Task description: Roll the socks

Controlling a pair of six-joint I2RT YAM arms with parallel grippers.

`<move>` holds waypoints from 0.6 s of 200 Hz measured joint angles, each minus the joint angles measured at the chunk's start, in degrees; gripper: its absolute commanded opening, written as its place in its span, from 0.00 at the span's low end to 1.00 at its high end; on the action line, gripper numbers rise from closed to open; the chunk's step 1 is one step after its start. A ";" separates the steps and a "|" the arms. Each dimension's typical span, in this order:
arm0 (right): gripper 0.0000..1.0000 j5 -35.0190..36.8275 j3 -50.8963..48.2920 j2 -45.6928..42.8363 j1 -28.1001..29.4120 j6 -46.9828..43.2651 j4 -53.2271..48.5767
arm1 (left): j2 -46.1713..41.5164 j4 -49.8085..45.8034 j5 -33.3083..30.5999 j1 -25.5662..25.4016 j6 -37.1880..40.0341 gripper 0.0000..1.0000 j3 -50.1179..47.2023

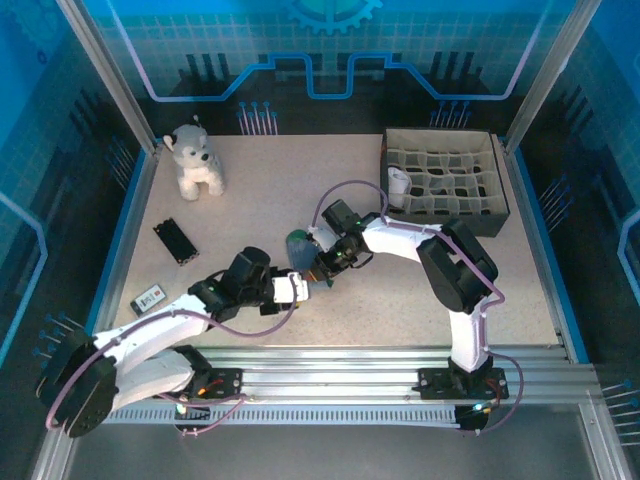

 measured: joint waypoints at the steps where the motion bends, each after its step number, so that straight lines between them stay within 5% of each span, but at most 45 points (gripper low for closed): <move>1: 0.27 -0.02 0.04 0.02 -0.02 0.00 -0.04 | 0.13 0.11 -0.09 0.00 0.11 0.45 0.00; 120: 0.26 -2.40 1.46 1.14 -1.44 -0.04 -2.62 | 17.77 10.60 -4.63 -0.11 12.74 0.42 2.54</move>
